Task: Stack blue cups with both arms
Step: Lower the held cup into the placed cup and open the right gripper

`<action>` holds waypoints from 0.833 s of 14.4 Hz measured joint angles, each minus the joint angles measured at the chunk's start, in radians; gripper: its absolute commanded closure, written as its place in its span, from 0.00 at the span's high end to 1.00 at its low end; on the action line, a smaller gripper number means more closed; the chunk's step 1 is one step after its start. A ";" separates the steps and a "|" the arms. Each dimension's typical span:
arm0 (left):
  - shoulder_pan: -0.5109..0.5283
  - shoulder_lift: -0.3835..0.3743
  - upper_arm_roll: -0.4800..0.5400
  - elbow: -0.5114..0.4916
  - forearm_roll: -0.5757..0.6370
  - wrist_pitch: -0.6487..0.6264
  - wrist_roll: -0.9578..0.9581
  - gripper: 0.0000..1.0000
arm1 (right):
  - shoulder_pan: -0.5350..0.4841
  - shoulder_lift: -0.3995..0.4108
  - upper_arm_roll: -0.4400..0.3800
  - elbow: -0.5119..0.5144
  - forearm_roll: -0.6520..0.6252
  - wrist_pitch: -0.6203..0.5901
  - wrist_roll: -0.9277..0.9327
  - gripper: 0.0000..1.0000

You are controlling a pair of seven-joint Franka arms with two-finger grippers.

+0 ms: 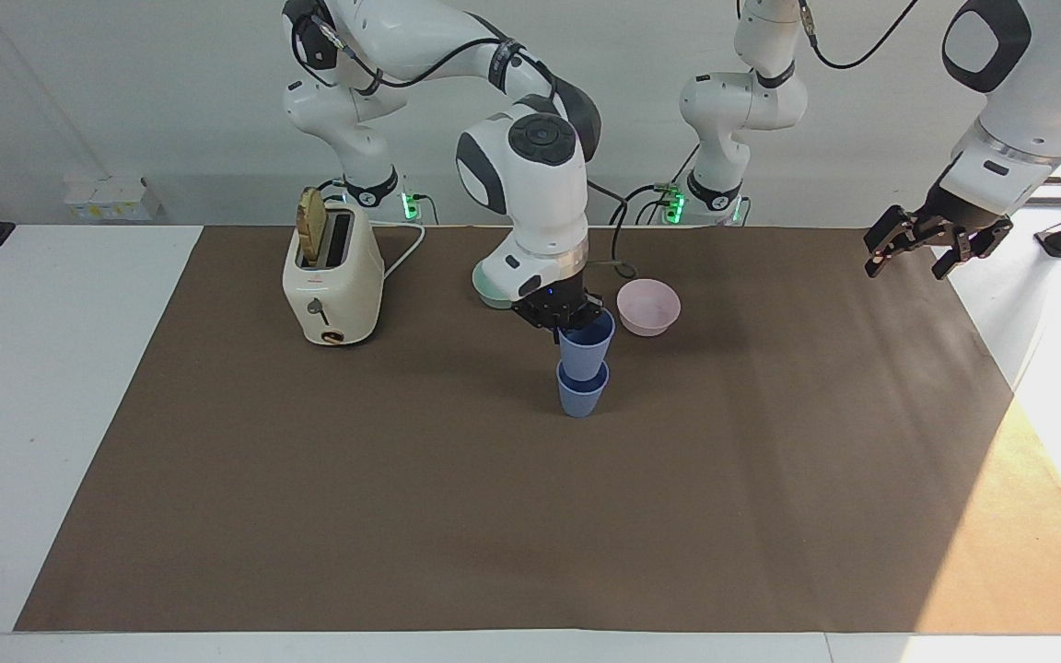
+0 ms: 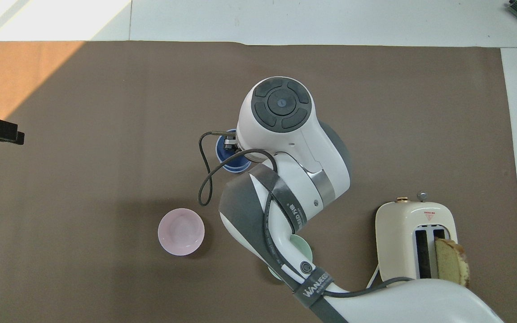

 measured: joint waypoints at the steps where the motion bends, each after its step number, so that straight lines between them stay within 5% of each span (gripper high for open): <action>1: 0.000 0.000 0.000 0.000 0.000 0.000 0.000 1.00 | 0.000 0.000 0.001 -0.011 0.000 0.005 0.000 0.00; 4: 0.000 0.000 0.000 0.000 0.000 0.000 0.000 1.00 | 0.006 0.001 0.002 -0.035 0.000 0.031 0.000 0.00; 5: 0.000 0.000 0.000 0.000 0.000 0.000 0.000 1.00 | 0.007 0.001 0.002 -0.047 0.000 0.049 0.000 0.19; 6: 0.000 0.000 0.000 0.000 0.000 0.000 0.000 1.00 | 0.008 0.002 0.002 -0.059 0.000 0.062 0.000 0.92; 7: 0.000 0.000 0.000 0.000 0.000 0.000 0.000 1.00 | 0.008 0.002 0.002 -0.066 0.000 0.070 0.000 1.00; 12: 0.000 0.000 0.000 0.000 0.000 0.000 0.000 1.00 | 0.008 0.002 0.001 -0.070 -0.001 0.074 0.000 1.00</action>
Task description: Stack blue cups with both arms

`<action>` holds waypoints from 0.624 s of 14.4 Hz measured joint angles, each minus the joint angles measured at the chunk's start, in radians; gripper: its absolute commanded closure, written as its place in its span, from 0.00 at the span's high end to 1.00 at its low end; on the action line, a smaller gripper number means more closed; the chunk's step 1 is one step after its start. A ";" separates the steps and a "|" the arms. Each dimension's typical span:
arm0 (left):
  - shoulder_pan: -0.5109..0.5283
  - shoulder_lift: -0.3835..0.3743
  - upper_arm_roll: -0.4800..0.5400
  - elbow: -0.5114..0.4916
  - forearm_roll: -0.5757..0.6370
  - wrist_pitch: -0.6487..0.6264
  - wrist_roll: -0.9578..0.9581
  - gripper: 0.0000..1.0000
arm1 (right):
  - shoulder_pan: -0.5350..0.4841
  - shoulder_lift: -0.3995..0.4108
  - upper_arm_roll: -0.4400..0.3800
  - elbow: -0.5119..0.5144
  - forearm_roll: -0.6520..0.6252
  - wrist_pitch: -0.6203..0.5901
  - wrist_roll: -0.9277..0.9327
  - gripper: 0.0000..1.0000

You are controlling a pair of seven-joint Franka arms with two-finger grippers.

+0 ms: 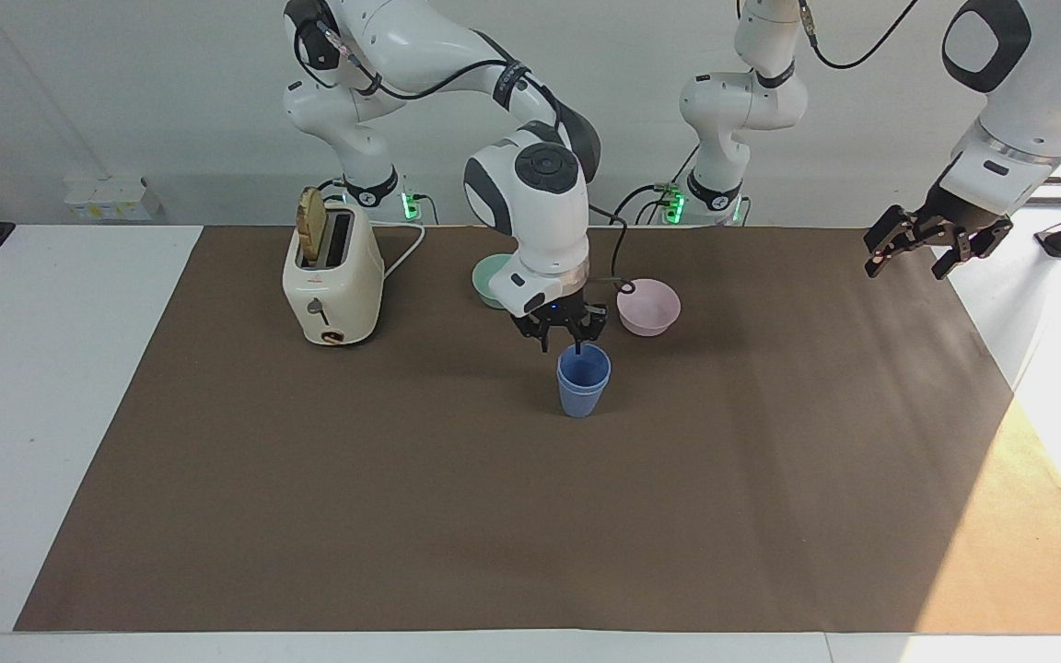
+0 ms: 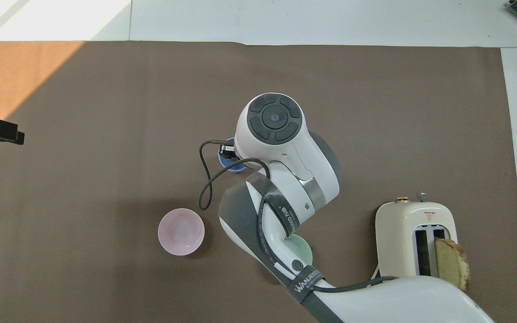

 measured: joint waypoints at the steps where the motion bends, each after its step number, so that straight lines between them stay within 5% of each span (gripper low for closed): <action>1: 0.000 0.000 0.000 0.000 0.000 0.000 0.000 1.00 | -0.001 -0.001 -0.002 0.001 -0.001 0.000 0.000 1.00; 9: 0.000 0.000 0.000 0.000 0.000 0.000 0.000 1.00 | -0.186 -0.128 -0.014 0.069 -0.033 -0.215 -0.242 1.00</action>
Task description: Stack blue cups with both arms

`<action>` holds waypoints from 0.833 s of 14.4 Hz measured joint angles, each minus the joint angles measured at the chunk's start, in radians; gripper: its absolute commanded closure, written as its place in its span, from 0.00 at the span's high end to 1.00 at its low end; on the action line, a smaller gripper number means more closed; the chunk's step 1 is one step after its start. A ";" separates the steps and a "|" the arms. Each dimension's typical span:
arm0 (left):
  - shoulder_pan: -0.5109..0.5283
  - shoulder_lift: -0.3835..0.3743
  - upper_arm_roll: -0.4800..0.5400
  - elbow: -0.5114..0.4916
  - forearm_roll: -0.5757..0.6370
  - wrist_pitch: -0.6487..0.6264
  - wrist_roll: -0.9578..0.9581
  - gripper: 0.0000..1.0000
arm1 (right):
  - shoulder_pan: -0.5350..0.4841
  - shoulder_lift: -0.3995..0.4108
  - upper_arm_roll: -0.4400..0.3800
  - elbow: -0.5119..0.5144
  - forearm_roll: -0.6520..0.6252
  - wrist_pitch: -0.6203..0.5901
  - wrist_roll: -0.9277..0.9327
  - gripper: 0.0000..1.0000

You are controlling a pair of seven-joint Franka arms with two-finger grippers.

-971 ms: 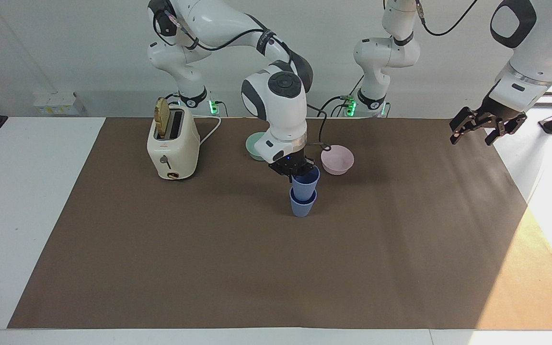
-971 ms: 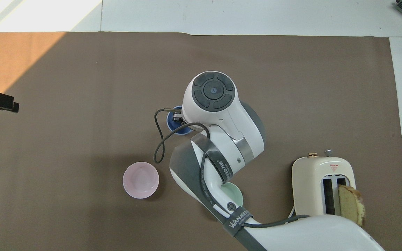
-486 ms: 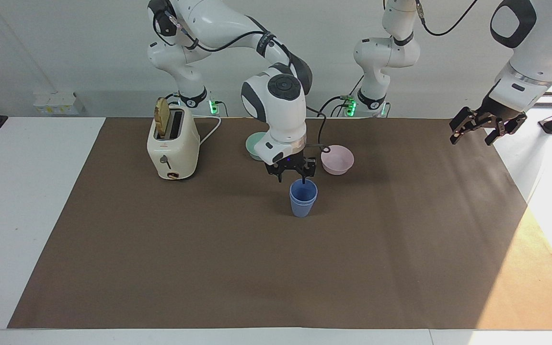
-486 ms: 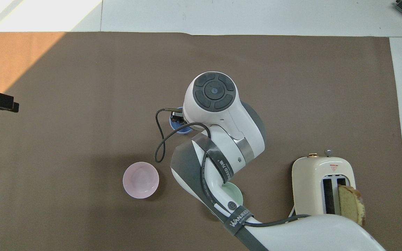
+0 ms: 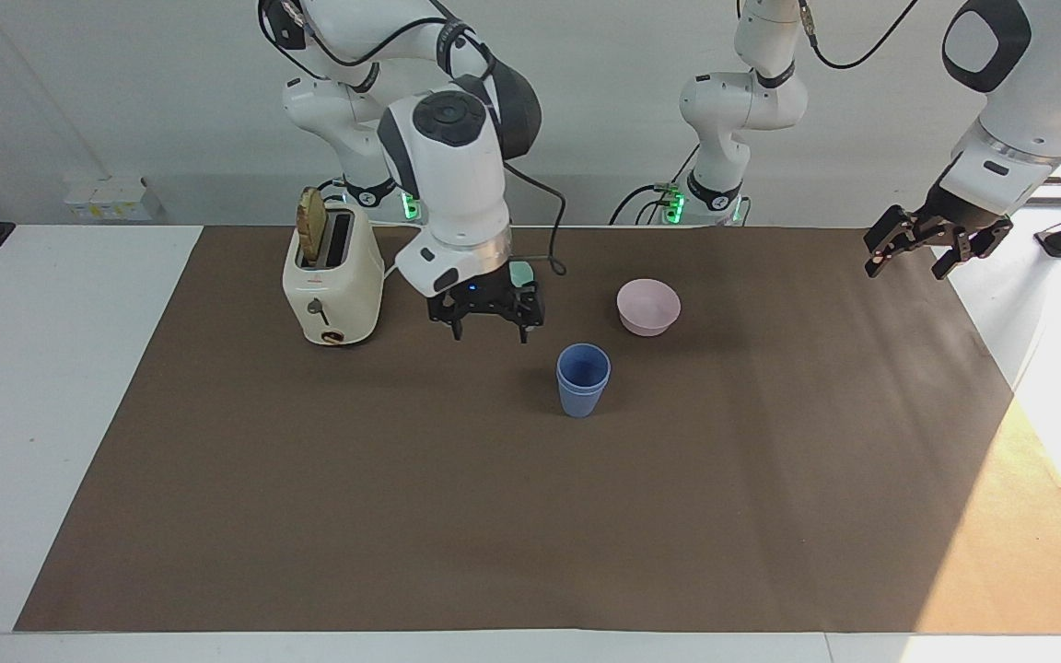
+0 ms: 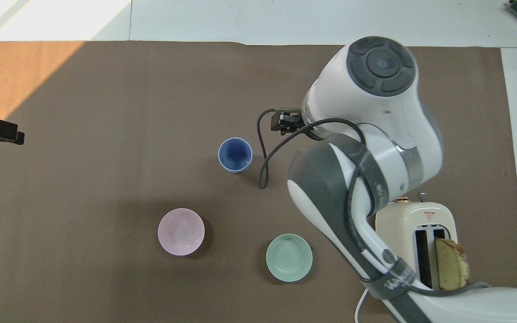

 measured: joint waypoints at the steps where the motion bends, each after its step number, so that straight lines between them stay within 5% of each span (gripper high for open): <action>1: 0.000 0.000 0.000 0.000 0.000 0.000 0.000 1.00 | -0.032 -0.013 -0.001 0.007 -0.009 -0.030 -0.055 1.00; 12: 0.000 0.000 0.000 0.000 0.000 0.000 0.000 1.00 | -0.313 -0.146 -0.004 0.013 -0.019 -0.164 -0.433 1.00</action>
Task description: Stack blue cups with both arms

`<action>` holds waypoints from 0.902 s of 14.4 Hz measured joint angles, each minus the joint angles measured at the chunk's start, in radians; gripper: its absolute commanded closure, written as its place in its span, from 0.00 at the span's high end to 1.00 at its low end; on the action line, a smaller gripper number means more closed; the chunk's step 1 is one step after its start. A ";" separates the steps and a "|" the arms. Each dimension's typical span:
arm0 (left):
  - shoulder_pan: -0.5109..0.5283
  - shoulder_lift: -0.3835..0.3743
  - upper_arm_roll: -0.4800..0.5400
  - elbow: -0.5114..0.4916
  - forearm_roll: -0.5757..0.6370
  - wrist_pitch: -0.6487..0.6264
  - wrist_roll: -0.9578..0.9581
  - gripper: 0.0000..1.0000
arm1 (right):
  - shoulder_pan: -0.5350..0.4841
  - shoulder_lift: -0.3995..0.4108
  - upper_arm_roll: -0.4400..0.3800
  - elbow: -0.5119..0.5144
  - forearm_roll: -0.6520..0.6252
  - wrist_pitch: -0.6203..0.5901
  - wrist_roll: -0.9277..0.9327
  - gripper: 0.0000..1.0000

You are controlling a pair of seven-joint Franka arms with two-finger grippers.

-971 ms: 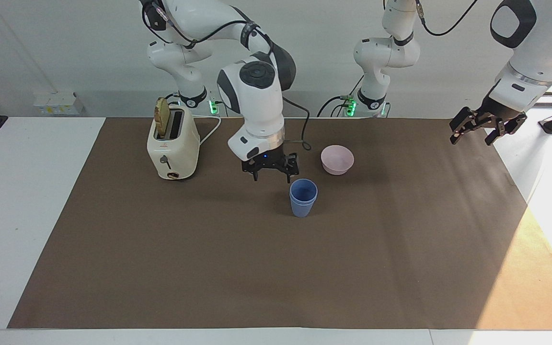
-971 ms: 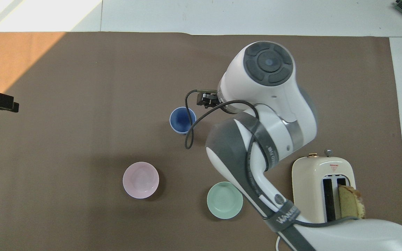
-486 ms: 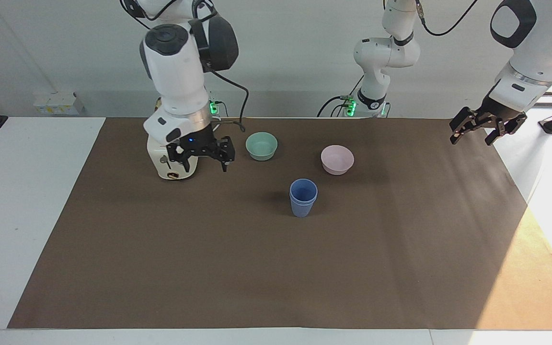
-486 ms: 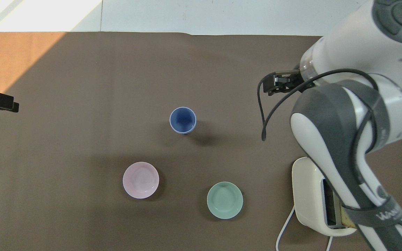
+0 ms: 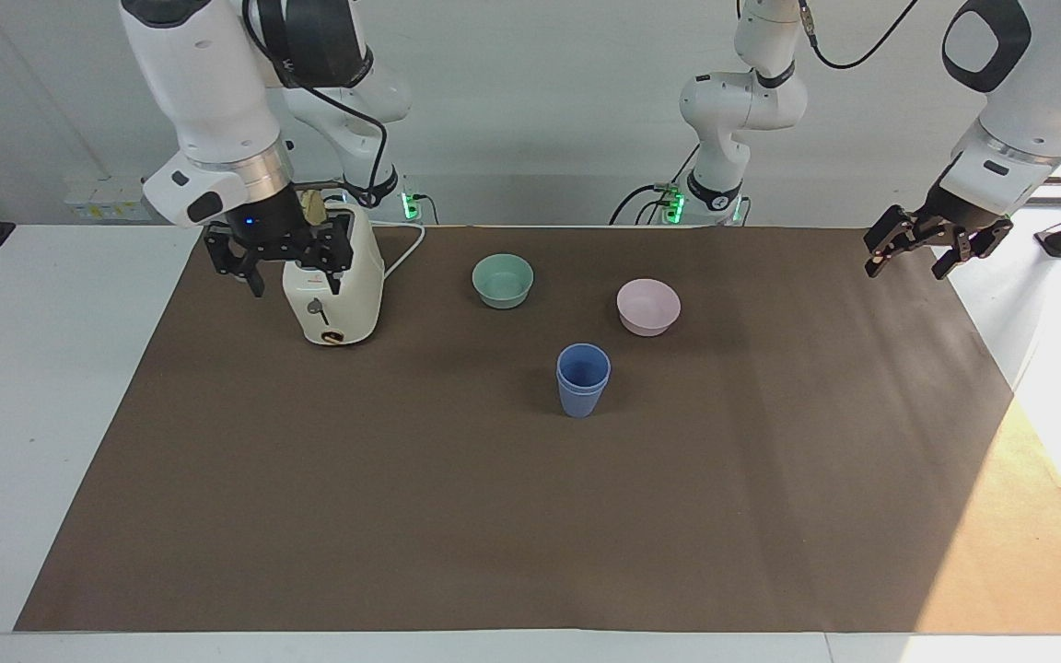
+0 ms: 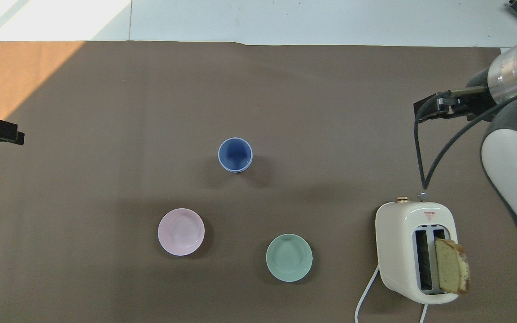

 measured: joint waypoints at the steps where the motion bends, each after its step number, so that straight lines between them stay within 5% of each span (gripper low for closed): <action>1: 0.000 0.000 0.000 0.000 0.000 0.000 0.000 1.00 | -0.017 0.000 0.000 -0.009 0.000 0.000 -0.006 1.00; 13: 0.000 0.000 -0.006 0.000 0.000 0.000 0.000 1.00 | -0.063 -0.008 0.017 -0.058 0.001 0.000 -0.006 1.00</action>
